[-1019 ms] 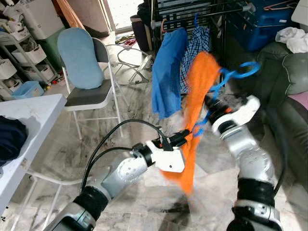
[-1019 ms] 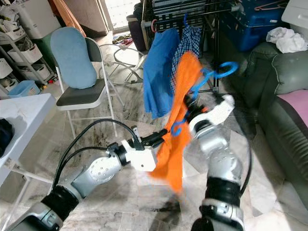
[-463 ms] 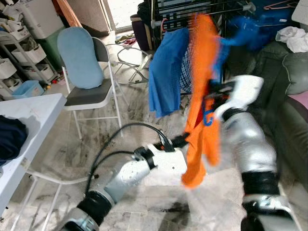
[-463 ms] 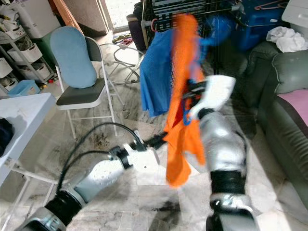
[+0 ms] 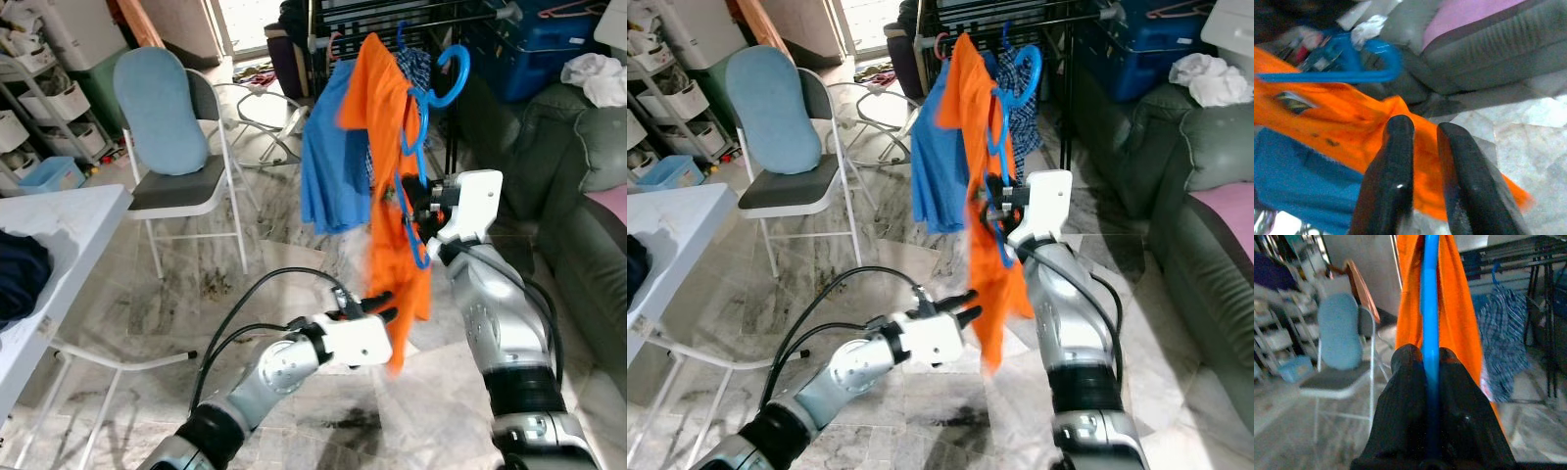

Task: Hang hanger

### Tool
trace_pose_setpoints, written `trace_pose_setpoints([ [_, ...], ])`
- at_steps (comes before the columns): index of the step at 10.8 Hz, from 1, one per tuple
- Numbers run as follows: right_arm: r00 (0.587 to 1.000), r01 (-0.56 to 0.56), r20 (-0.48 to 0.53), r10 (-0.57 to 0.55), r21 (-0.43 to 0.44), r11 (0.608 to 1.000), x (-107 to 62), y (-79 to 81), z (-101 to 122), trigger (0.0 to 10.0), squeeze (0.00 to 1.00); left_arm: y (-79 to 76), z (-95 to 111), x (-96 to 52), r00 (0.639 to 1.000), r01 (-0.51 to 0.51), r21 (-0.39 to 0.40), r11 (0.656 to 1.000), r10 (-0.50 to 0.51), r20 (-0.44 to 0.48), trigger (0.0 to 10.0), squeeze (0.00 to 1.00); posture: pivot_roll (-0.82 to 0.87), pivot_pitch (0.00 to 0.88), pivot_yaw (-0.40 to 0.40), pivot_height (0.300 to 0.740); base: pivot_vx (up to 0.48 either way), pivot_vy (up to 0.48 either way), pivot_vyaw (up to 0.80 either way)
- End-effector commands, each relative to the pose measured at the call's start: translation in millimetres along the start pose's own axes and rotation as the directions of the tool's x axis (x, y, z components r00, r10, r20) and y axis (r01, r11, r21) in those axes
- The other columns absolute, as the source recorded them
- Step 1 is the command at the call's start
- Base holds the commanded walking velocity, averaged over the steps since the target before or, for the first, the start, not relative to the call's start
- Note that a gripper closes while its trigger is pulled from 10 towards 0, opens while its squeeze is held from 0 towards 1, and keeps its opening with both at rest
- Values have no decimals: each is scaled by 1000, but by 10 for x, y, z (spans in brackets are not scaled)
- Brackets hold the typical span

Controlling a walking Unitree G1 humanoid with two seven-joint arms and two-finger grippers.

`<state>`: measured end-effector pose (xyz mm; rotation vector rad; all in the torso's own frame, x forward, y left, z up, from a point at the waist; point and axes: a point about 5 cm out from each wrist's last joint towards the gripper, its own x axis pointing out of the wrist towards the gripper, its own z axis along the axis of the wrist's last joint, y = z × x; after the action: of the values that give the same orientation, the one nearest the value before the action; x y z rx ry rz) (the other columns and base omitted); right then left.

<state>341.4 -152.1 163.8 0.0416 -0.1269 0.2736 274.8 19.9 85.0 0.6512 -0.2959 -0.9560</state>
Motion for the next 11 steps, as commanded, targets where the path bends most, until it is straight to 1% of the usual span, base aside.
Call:
trace_pose_setpoints([
  [1,1000,-15,6,15,-31,999,-13,56,-19,10000,0,94,-71,-87,999,-46,-42,998,45,-28,10000,1000,-140,22,103,740,0,0,0],
  [2,1000,5,-26,-6,-50,999,-74,17,-137,10000,0,148,-107,-176,998,-64,-82,995,62,-27,10000,1000,-136,20,108,740,0,0,0],
  [3,999,14,-34,-17,-71,997,-81,12,-179,10000,0,185,-94,-216,997,-70,-102,992,69,-18,10000,1000,-131,17,112,740,0,0,0],
  [4,999,10,-33,-14,-111,994,-73,13,-193,10000,0,285,-15,-256,996,-90,-115,989,92,16,10000,1000,-126,13,115,740,0,0,0],
  [5,1000,-7,-19,5,-106,994,-72,12,-190,10000,0,362,16,-310,994,-99,-100,990,103,32,10000,1000,-120,12,117,740,0,0,0],
  [6,998,-64,-8,64,-137,988,-95,-2,-190,10000,0,543,11,-483,993,-113,-77,991,116,36,10000,1000,-111,10,127,740,0,0,0],
  [7,993,-116,-1,117,-116,987,-109,4,-181,10000,0,649,-47,-601,991,-129,-81,988,131,10,10000,1000,-110,8,134,740,0,0,0],
  [8,978,-206,0,208,-135,969,-103,31,-169,10000,0,740,-131,-749,990,-138,-87,987,135,-33,10000,1000,-111,9,138,740,0,0,0],
  [9,955,-297,-15,297,-143,944,-61,55,-172,10000,0,822,-263,-924,987,-134,-66,989,127,-101,10000,1000,-110,7,142,740,0,0,0],
  [10,930,-367,-29,366,-105,924,-57,72,-199,10000,0,874,-275,-969,986,-132,-35,991,127,-111,10000,1000,-108,7,142,740,0,0,0],
  [11,919,-395,-40,393,-101,913,-65,84,-215,10000,0,892,-278,-975,985,-132,-20,991,129,-115,10000,1000,-104,2,139,740,0,0,0],
])
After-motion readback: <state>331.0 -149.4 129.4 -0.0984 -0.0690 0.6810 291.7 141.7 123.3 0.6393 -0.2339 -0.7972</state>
